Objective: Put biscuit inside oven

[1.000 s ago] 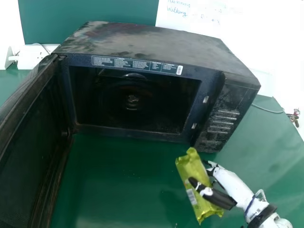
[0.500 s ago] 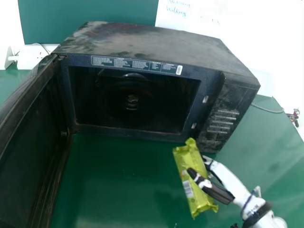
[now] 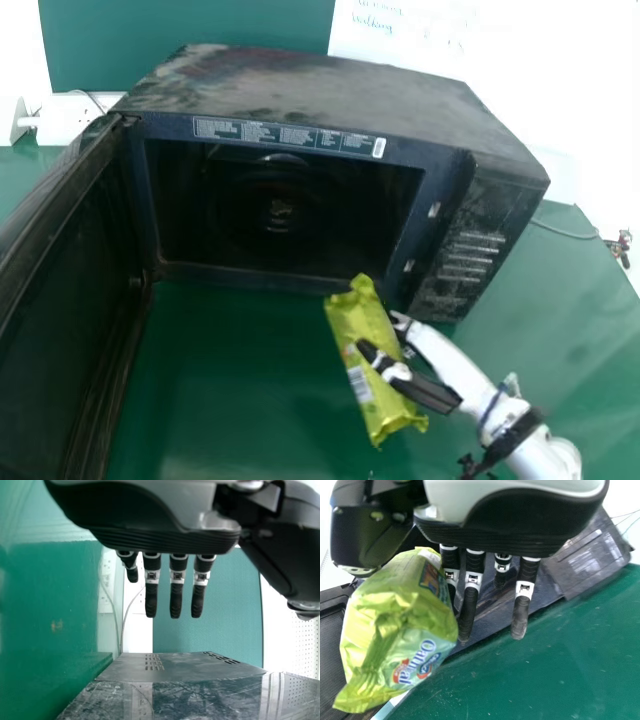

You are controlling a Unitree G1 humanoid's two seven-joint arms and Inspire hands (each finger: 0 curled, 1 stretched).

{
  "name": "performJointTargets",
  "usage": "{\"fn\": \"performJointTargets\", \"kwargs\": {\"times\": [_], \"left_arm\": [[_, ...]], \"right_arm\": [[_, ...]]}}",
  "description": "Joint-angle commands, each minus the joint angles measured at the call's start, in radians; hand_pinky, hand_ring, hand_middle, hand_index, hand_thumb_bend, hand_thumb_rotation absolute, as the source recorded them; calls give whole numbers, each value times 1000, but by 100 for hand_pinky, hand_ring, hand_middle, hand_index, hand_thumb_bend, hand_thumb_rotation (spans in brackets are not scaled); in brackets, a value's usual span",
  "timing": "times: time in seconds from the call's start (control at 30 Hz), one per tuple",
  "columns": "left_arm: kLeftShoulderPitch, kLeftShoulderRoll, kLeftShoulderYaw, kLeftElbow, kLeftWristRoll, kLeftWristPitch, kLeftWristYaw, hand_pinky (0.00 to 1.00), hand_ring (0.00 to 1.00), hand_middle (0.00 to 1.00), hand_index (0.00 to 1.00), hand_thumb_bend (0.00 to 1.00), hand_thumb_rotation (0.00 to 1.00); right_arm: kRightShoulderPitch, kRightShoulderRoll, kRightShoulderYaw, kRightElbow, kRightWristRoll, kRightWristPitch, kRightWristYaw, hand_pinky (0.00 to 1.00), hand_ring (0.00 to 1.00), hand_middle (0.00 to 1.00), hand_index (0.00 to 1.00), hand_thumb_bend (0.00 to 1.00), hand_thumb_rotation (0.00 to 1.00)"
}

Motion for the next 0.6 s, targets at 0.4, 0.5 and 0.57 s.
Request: {"fn": "performJointTargets", "kwargs": {"times": [0.4,0.5,0.57], "left_arm": [[16,-5,8,-11,7,-3,7,70,78,82,80,74,66],[18,-4,8,-9,5,-11,-1,70,78,83,80,74,67],[19,-3,8,-10,1,-12,-5,70,78,83,80,74,67]], "right_arm": [[-154,77,101,86,-54,11,-32,39,46,49,29,47,0],[-186,85,117,107,-72,13,-39,38,46,49,29,47,0],[-210,91,126,125,-90,5,-47,38,47,49,29,47,0]]}}
